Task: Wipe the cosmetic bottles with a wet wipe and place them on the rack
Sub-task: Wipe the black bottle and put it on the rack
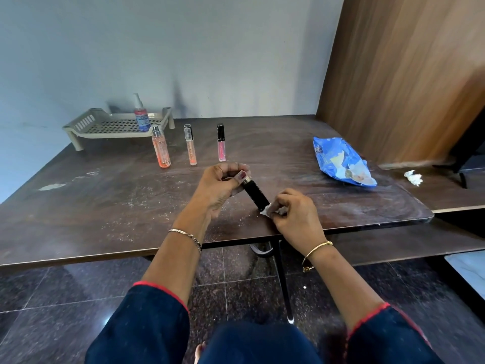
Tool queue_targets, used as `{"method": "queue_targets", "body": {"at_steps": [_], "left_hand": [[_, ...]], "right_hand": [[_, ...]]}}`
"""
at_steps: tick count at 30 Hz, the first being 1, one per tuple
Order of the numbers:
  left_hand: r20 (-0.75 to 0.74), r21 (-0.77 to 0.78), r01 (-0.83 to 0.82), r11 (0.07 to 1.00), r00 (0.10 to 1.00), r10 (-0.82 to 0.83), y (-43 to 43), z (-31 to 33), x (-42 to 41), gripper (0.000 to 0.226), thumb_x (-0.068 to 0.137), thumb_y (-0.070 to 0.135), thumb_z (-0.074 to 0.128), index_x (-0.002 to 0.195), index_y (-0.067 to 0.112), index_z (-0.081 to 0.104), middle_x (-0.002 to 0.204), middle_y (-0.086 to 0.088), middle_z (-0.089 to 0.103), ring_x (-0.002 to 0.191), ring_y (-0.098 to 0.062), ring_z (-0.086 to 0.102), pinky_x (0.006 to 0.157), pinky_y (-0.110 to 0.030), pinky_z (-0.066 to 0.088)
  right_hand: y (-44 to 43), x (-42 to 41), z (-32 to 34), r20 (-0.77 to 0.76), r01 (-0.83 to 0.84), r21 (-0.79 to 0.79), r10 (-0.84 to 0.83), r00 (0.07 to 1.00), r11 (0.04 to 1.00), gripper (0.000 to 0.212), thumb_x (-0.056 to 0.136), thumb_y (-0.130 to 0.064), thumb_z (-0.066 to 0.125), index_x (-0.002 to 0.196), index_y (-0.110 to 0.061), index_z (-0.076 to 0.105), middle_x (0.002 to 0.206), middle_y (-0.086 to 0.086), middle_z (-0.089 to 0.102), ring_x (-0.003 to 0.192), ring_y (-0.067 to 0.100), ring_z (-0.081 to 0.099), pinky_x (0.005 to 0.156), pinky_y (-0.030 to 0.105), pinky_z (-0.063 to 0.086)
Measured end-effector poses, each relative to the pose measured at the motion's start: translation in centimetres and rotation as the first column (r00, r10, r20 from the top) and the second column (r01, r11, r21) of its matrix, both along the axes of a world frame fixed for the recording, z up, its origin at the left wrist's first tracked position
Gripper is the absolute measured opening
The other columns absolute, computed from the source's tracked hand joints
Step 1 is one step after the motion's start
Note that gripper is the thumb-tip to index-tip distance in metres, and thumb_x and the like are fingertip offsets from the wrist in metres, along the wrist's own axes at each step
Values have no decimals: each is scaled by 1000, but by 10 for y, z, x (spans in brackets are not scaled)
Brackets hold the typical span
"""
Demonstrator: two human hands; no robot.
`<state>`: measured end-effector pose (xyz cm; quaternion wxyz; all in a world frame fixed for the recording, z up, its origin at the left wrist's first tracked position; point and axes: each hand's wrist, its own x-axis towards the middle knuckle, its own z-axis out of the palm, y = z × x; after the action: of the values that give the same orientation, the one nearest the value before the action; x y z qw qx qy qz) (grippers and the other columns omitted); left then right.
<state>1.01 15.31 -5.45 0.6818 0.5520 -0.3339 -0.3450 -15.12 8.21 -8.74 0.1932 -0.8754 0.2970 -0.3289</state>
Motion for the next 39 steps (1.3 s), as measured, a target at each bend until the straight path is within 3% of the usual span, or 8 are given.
{"method": "queue_targets", "body": {"at_steps": [11, 15, 19, 24, 28, 31, 36, 39], "left_hand": [[65, 5, -13, 1000, 998, 13, 3, -1, -3, 20, 87, -7, 57, 106, -8, 62, 87, -9, 66, 81, -11, 64, 78, -20, 55], [104, 11, 2, 1000, 995, -3, 1, 2, -8, 19, 87, -7, 57, 105, -5, 63, 87, -10, 66, 82, -13, 63, 84, -25, 54], [97, 12, 14, 1000, 995, -15, 3, 2, -9, 17, 88, -6, 57, 103, -2, 64, 90, -8, 67, 88, -14, 63, 88, -30, 52], [112, 2, 57, 998, 992, -57, 3, 3, -8, 20, 87, -4, 58, 106, -4, 63, 92, -7, 68, 88, -10, 65, 86, -23, 53], [231, 11, 84, 996, 969, -84, -1, 8, -14, 18, 88, -8, 56, 105, -7, 62, 85, -4, 66, 75, 0, 64, 76, -13, 54], [331, 20, 91, 996, 939, -93, -1, 9, -16, 18, 88, -8, 56, 100, 0, 66, 88, -5, 67, 80, -1, 63, 76, -12, 50], [320, -39, 151, 988, 938, -131, 6, 2, -13, 20, 88, -7, 56, 97, 9, 66, 93, -2, 69, 85, -3, 65, 80, -15, 51], [296, -64, 164, 984, 945, -138, 7, -1, -13, 20, 89, -6, 55, 97, 8, 66, 95, -3, 70, 87, -6, 64, 81, -15, 50]], "right_hand": [[-14, 13, 9, 386, 11, 261, -115, 915, 965, 24, 75, -2, 69, 74, -26, 67, 78, -7, 70, 73, 8, 65, 72, 27, 55], [-4, 24, 11, 333, -78, 141, 27, 942, 987, 22, 74, -2, 70, 81, -23, 72, 82, -9, 70, 77, 5, 65, 71, 24, 55], [-3, 15, -3, 303, -39, 145, -7, 953, 989, 23, 71, 2, 74, 76, -21, 73, 81, -6, 71, 76, 8, 67, 73, 29, 57], [-6, 0, -10, 219, 12, 193, -55, 974, 981, 20, 67, 4, 75, 68, -15, 72, 72, -11, 68, 69, -3, 63, 65, 8, 48], [-6, 17, 12, 317, 26, 212, -94, 944, 977, 20, 70, 2, 69, 72, -18, 73, 74, -10, 69, 70, 1, 63, 68, 16, 51], [-5, 24, 20, 385, 21, 155, -80, 919, 988, 26, 69, 5, 64, 75, -19, 72, 76, -9, 67, 72, 2, 63, 69, 14, 50], [-5, 6, 0, 344, -28, 224, -52, 937, 974, 18, 72, 5, 71, 73, -13, 69, 77, -8, 66, 74, -5, 62, 69, 7, 47], [-6, -2, -4, 313, -23, 286, -70, 947, 958, 14, 72, 3, 74, 72, -11, 72, 80, -1, 71, 75, 1, 66, 70, 12, 51]]}}
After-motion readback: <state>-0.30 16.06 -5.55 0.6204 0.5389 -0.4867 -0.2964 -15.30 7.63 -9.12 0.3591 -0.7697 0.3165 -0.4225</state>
